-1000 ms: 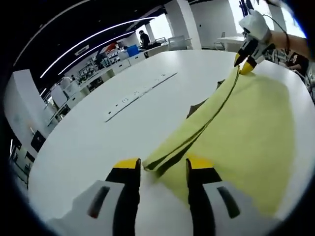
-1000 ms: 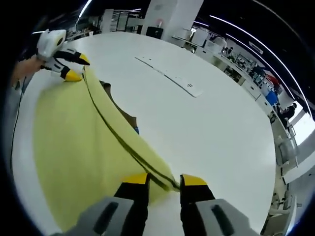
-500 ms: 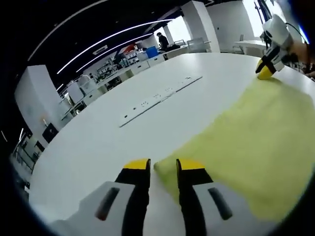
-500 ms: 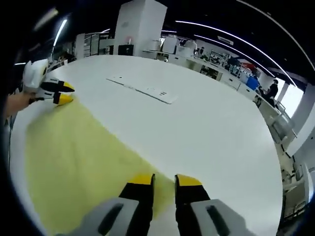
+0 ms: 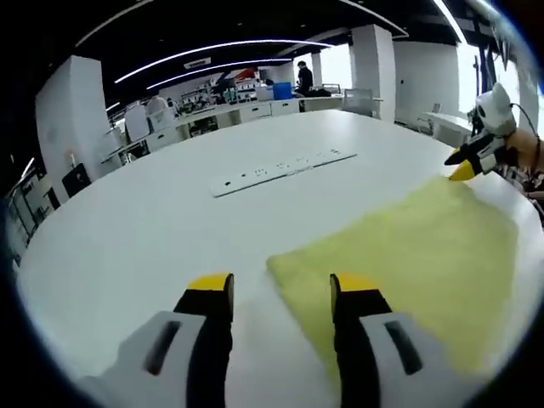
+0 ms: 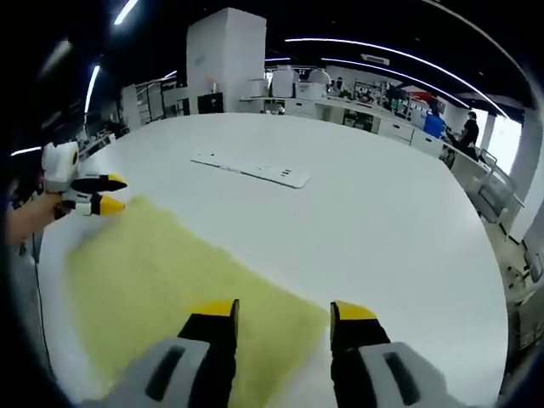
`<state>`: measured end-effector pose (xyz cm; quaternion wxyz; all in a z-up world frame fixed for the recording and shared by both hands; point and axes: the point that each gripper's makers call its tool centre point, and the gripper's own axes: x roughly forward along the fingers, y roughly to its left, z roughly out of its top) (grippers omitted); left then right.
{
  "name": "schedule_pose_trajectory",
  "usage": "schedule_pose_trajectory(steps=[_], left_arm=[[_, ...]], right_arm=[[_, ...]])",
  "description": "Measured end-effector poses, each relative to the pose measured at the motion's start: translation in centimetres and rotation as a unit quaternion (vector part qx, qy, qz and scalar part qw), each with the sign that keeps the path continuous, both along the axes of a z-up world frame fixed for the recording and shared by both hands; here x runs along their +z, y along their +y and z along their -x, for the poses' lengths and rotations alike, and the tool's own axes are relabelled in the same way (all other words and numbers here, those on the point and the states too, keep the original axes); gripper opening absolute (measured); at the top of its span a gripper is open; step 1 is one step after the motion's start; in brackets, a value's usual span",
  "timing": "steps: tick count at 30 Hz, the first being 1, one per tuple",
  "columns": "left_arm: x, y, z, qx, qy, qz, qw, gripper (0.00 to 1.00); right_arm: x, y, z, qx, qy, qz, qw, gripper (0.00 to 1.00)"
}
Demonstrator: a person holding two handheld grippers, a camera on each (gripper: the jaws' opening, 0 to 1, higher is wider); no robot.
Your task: Fold the garment on the visible template until the final outline fits inside the template.
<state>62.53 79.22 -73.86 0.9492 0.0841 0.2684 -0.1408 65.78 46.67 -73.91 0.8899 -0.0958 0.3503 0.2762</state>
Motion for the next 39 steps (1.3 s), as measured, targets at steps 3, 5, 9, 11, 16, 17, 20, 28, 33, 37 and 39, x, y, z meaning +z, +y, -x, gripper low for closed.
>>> schedule_pose_trajectory(steps=[3, 5, 9, 11, 16, 17, 20, 28, 33, 37, 39], left_arm=[[0.9, -0.3, 1.2, -0.012, -0.007, 0.028, 0.9995, 0.52], [1.3, -0.4, 1.9, -0.020, -0.010, 0.039, 0.9990, 0.55], [1.8, -0.7, 3.5, -0.032, -0.008, 0.044, 0.9985, 0.60], [1.9, -0.7, 4.3, -0.037, -0.006, 0.047, 0.9982, 0.62], [2.1, -0.9, 6.1, -0.047, -0.008, 0.057, 0.9972, 0.68], [2.1, -0.9, 6.4, -0.049, -0.010, 0.057, 0.9971, 0.69], [1.9, -0.9, 7.6, -0.063, 0.000, 0.053, 0.9966, 0.70], [1.1, -1.4, 11.1, -0.099, 0.016, 0.039, 0.9942, 0.70], [0.6, -1.5, 13.0, -0.112, 0.027, 0.035, 0.9927, 0.69], [0.3, -1.6, 13.8, -0.118, 0.034, 0.036, 0.9918, 0.66], [0.3, -1.7, 14.2, -0.119, 0.035, 0.039, 0.9915, 0.63]], right_arm=[[0.7, 0.2, 1.1, 0.002, 0.002, -0.015, 0.9999, 0.52], [1.0, 0.4, 1.9, 0.005, 0.005, -0.018, 0.9998, 0.53], [1.4, 0.6, 3.6, 0.012, 0.014, -0.028, 0.9994, 0.59], [1.6, 0.7, 4.5, 0.014, 0.018, -0.035, 0.9991, 0.60], [2.0, 0.5, 6.7, 0.026, 0.025, -0.036, 0.9987, 0.64], [2.0, 0.3, 7.2, 0.030, 0.027, -0.033, 0.9986, 0.64], [2.2, 0.1, 8.3, 0.036, 0.031, -0.033, 0.9983, 0.66], [2.2, -0.3, 11.5, 0.064, 0.043, -0.031, 0.9965, 0.68], [2.0, -1.0, 13.3, 0.071, 0.049, -0.028, 0.9958, 0.69], [1.5, -1.6, 14.8, 0.074, 0.059, -0.027, 0.9951, 0.68], [1.3, -1.8, 15.3, 0.074, 0.061, -0.028, 0.9950, 0.68]])
